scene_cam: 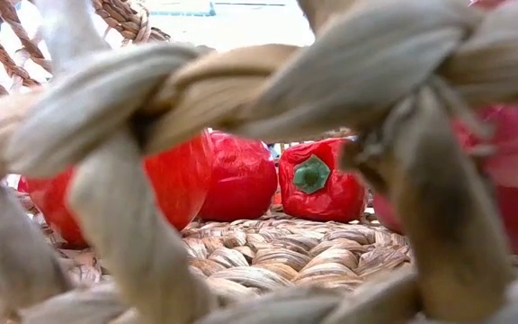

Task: Build produce basket
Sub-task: Put the pear into the basket

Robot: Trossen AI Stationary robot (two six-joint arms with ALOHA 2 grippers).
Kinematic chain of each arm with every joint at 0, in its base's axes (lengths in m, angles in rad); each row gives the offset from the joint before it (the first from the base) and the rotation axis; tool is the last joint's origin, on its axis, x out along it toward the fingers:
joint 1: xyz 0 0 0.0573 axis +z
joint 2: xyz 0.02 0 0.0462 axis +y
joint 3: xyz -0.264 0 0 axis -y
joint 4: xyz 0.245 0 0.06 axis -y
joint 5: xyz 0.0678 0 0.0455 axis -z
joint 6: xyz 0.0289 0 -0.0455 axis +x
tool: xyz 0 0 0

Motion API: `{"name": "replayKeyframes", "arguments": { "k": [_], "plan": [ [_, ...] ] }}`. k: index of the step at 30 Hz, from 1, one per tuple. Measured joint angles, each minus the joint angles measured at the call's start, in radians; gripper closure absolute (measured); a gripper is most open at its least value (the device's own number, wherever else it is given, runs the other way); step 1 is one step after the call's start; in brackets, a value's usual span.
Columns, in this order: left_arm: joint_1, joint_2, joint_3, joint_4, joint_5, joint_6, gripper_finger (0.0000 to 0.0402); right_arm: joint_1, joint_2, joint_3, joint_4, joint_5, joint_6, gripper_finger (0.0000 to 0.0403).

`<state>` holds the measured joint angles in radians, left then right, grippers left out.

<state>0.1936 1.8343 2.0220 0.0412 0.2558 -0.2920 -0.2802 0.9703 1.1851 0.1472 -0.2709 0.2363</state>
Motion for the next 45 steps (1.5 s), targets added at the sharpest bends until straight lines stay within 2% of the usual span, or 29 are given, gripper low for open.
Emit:
{"name": "replayKeyframes", "arguments": {
  "k": [4,11,16,23,34,45],
  "plan": [
    [0.000,0.001,0.000,-0.015,-0.002,-0.035,0.0014,0.008,0.016,0.001,-0.001,-0.001,0.003,0.0098],
    [0.000,0.000,0.000,-0.024,0.023,0.011,0.0018,0.030,0.062,0.002,0.029,-0.004,0.008,0.0097],
    [0.000,-0.004,0.001,-0.066,0.001,0.018,0.0032,0.027,0.059,0.001,0.021,-0.006,0.006,0.0097],
    [-0.001,0.003,-0.001,-0.026,-0.017,0.032,0.0055,-0.006,0.031,0.000,-0.018,-0.014,0.002,0.0096],
    [0.000,0.005,-0.003,-0.024,-0.021,0.036,0.0060,-0.023,0.021,0.003,-0.105,-0.014,-0.001,0.0044],
    [0.000,0.005,-0.003,-0.020,-0.013,0.040,0.0063,-0.023,0.005,0.003,-0.180,-0.021,-0.042,0.0058]
  ]
}}
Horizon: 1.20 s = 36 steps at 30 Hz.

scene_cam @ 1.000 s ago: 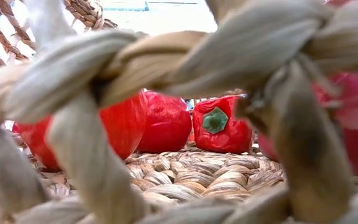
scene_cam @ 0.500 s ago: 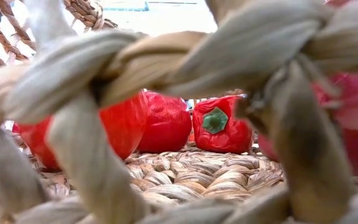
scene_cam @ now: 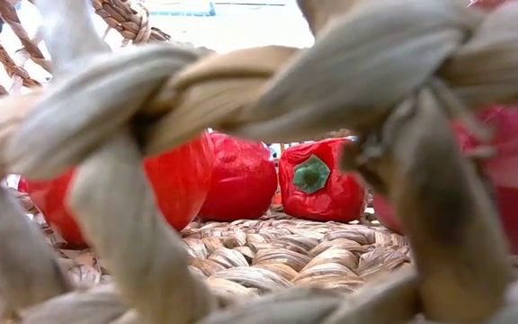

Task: Build produce basket
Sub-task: Put the pear into the basket

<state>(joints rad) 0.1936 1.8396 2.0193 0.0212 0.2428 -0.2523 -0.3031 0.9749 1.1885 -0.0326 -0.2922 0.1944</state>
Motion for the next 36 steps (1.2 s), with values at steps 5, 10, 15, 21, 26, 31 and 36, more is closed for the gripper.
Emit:
{"name": "replayKeyframes", "arguments": {
  "k": [5,10,15,21,26,31,36],
  "plan": [
    [0.001,0.000,0.000,0.004,0.000,0.000,0.0065,0.000,-0.021,-0.002,-0.016,-0.001,-0.018,0.0060],
    [0.002,0.000,0.000,0.027,-0.001,-0.005,0.0067,0.000,-0.026,-0.002,-0.034,-0.012,-0.026,0.0060],
    [0.005,-0.016,0.008,0.082,0.019,-0.005,0.0101,0.001,-0.015,-0.008,-0.093,-0.011,-0.043,0.0060],
    [0.005,-0.008,0.004,0.050,0.037,0.005,0.0163,0.002,-0.011,-0.004,-0.046,-0.007,-0.047,0.0060],
    [0.010,-0.015,0.004,0.040,0.040,0.024,0.0160,-0.018,-0.032,-0.004,-0.052,-0.001,-0.049,0.0064],
    [0.009,-0.022,0.004,0.040,0.033,0.071,0.0091,-0.039,-0.075,-0.004,-0.034,0.003,-0.049,0.0061],
    [0.009,-0.023,0.004,0.004,0.007,0.094,0.0025,-0.046,-0.082,-0.004,0.009,0.002,-0.061,0.0064]
  ]
}}
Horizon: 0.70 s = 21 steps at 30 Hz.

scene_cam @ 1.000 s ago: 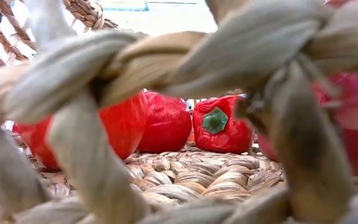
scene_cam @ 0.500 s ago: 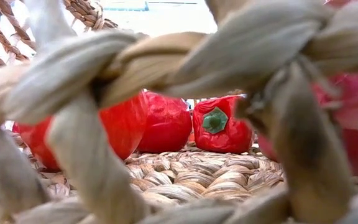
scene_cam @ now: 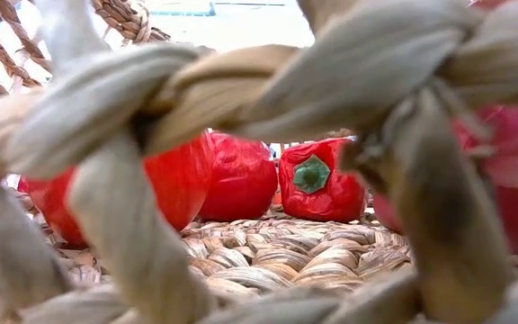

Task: Build produce basket
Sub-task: Put the pear into the basket

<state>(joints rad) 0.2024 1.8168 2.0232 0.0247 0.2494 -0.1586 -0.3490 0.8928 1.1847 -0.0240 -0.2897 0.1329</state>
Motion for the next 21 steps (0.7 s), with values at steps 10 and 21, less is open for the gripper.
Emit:
{"name": "replayKeyframes", "arguments": {
  "k": [10,21],
  "plan": [
    [0.000,0.000,0.000,0.013,-0.025,0.019,0.0011,0.002,0.074,0.000,0.076,-0.053,0.009,0.0063],
    [-0.001,0.000,0.000,-0.023,-0.024,0.044,0.0011,0.001,0.079,0.000,0.157,-0.079,0.024,0.0063]
  ]
}}
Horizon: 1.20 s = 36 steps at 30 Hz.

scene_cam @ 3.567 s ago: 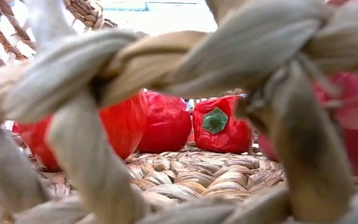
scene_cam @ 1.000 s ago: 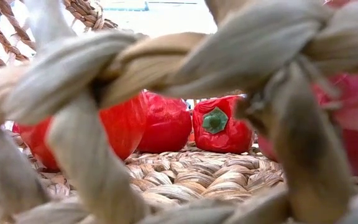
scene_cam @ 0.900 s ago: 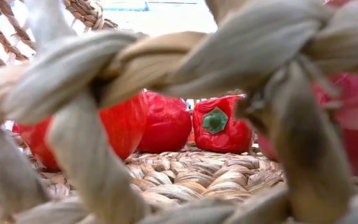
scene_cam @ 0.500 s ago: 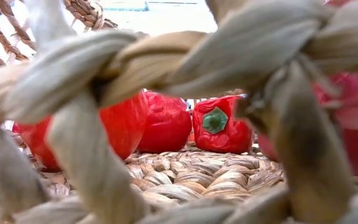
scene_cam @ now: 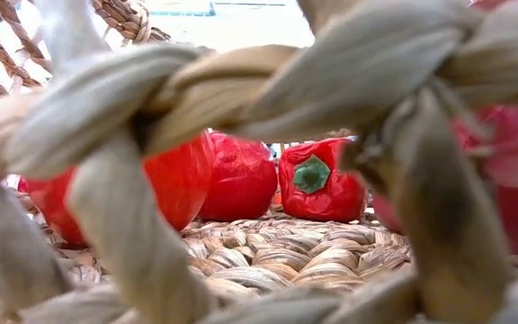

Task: Build produce basket
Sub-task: Put the pear into the basket

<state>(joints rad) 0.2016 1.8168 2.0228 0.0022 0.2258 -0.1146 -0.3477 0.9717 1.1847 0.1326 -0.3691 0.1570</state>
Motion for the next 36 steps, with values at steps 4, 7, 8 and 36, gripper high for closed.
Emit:
{"name": "replayKeyframes", "arguments": {
  "k": [4,7,8,36],
  "plan": [
    [0.000,0.000,0.000,-0.006,0.007,0.014,0.0030,0.002,0.001,0.000,0.007,0.000,0.003,0.0065],
    [0.000,0.000,0.000,-0.013,0.016,0.014,0.0051,0.013,0.011,0.000,0.029,0.000,0.010,0.0065],
    [0.000,0.000,0.000,-0.011,0.024,0.014,0.0058,0.015,0.011,0.000,0.032,0.000,0.011,0.0064],
    [0.002,-0.015,-0.002,-0.121,-0.029,-0.002,0.0111,-0.084,-0.117,0.002,-0.120,0.012,-0.032,0.0060]
  ]
}}
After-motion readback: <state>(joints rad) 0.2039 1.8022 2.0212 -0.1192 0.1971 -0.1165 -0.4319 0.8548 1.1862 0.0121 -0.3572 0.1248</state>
